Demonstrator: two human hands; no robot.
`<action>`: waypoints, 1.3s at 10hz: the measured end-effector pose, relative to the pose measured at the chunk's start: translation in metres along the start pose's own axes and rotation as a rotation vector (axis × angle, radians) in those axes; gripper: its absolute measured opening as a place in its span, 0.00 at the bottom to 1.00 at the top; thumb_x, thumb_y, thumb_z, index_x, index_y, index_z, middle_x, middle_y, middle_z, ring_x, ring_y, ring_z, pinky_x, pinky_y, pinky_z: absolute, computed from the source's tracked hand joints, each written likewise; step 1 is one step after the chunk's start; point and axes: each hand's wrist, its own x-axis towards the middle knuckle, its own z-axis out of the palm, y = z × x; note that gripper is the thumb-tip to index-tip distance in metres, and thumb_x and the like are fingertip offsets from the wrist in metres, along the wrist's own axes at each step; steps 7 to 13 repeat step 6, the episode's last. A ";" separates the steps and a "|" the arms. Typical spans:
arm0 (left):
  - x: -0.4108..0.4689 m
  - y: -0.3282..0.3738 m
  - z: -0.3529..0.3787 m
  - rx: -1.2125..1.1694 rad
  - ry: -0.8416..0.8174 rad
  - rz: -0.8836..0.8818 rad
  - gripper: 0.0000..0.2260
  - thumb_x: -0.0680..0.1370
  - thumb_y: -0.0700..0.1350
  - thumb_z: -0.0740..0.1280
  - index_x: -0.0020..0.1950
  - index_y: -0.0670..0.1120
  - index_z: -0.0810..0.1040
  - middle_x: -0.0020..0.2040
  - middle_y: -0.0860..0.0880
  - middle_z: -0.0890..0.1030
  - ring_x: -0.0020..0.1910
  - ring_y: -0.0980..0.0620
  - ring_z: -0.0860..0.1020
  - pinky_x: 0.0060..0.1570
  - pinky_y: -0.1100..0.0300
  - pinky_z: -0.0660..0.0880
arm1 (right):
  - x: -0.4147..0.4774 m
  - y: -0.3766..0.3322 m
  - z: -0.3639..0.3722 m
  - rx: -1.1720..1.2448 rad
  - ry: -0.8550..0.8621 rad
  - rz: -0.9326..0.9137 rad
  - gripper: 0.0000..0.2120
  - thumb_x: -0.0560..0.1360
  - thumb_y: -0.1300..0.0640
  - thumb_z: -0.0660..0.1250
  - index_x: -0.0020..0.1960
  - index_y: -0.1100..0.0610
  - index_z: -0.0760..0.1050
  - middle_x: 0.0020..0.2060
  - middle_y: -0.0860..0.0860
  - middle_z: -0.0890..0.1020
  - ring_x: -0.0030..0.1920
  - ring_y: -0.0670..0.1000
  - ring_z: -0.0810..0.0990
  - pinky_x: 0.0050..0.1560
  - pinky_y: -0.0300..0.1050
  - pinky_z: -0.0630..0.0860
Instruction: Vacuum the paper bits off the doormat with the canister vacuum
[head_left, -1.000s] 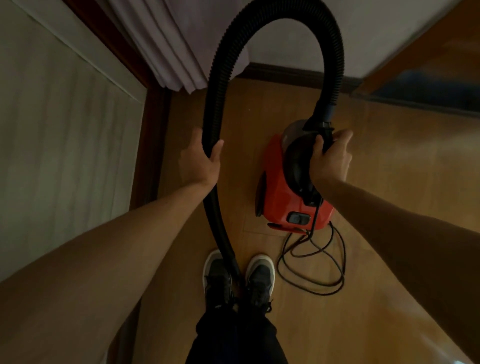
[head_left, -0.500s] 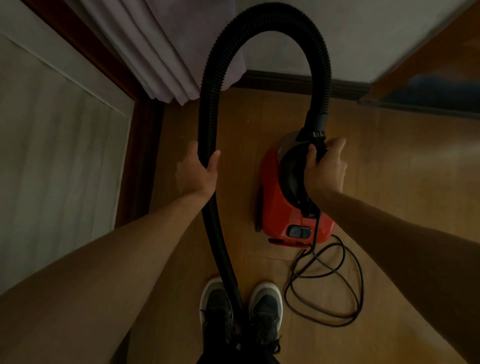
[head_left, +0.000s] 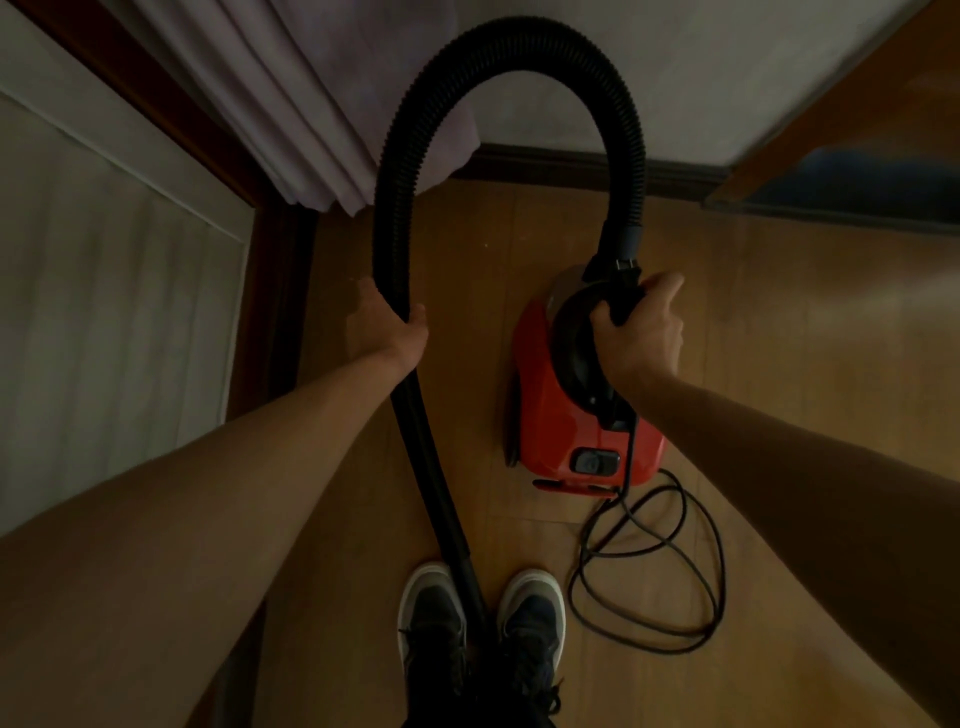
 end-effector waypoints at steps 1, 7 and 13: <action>-0.002 0.004 -0.012 0.012 -0.013 -0.031 0.26 0.82 0.49 0.65 0.75 0.47 0.58 0.69 0.43 0.73 0.58 0.45 0.78 0.46 0.60 0.72 | 0.000 -0.002 -0.006 -0.049 -0.074 0.049 0.20 0.77 0.55 0.65 0.62 0.56 0.58 0.49 0.54 0.74 0.44 0.58 0.80 0.35 0.52 0.80; -0.066 0.039 -0.112 0.312 -0.231 0.411 0.41 0.70 0.68 0.64 0.78 0.53 0.56 0.69 0.45 0.69 0.65 0.45 0.72 0.62 0.46 0.75 | -0.048 -0.077 -0.106 -0.426 -0.341 -0.253 0.32 0.75 0.55 0.70 0.73 0.54 0.57 0.64 0.58 0.68 0.60 0.61 0.74 0.46 0.47 0.74; -0.066 0.039 -0.112 0.312 -0.231 0.411 0.41 0.70 0.68 0.64 0.78 0.53 0.56 0.69 0.45 0.69 0.65 0.45 0.72 0.62 0.46 0.75 | -0.048 -0.077 -0.106 -0.426 -0.341 -0.253 0.32 0.75 0.55 0.70 0.73 0.54 0.57 0.64 0.58 0.68 0.60 0.61 0.74 0.46 0.47 0.74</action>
